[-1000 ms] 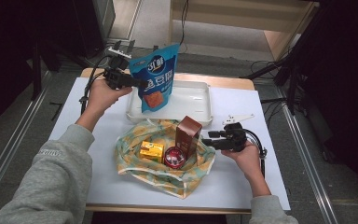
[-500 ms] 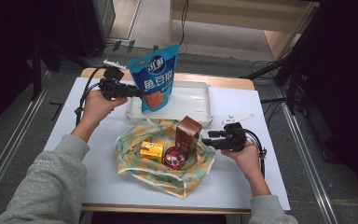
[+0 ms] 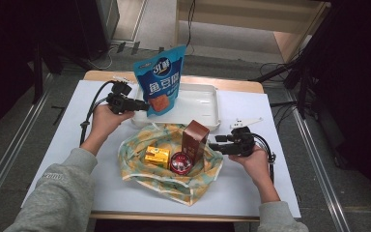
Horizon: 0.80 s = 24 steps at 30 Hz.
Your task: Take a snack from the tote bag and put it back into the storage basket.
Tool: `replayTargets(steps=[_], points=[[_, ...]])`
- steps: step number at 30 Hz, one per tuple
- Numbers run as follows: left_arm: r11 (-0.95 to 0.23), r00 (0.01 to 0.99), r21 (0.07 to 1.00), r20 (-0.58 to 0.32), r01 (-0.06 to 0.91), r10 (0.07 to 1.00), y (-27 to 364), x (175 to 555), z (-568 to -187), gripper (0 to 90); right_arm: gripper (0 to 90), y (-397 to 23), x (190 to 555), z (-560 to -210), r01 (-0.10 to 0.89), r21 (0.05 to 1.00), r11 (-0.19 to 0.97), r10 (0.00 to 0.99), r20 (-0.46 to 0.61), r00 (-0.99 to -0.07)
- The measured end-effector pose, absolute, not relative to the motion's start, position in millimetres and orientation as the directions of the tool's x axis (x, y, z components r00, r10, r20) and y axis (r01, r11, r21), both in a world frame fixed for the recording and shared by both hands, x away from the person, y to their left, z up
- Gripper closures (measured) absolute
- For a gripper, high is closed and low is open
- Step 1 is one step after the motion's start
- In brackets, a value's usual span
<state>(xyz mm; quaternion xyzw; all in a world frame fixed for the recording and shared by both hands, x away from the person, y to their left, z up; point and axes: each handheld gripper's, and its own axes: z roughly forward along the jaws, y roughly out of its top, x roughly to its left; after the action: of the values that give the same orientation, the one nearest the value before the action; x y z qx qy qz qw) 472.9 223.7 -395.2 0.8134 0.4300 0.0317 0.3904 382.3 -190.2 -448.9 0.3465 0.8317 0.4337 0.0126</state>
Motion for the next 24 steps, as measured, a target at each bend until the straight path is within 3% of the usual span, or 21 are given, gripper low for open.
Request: replayTargets(steps=[10, 24], points=[[-0.317, 0.614, 0.655, -0.287, 0.686, 0.736, 221, 478, -404, 84.8, 48.3, -190, 382, -449, 0.565, 0.730, 0.385, 0.587, 0.278, -0.760], [-0.308, 0.600, 0.653, -0.284, 0.692, 0.748, 216, 490, -403, 90.0, 48.4, -190, 383, -448, 0.561, 0.733, 0.385, 0.586, 0.275, -0.762]])
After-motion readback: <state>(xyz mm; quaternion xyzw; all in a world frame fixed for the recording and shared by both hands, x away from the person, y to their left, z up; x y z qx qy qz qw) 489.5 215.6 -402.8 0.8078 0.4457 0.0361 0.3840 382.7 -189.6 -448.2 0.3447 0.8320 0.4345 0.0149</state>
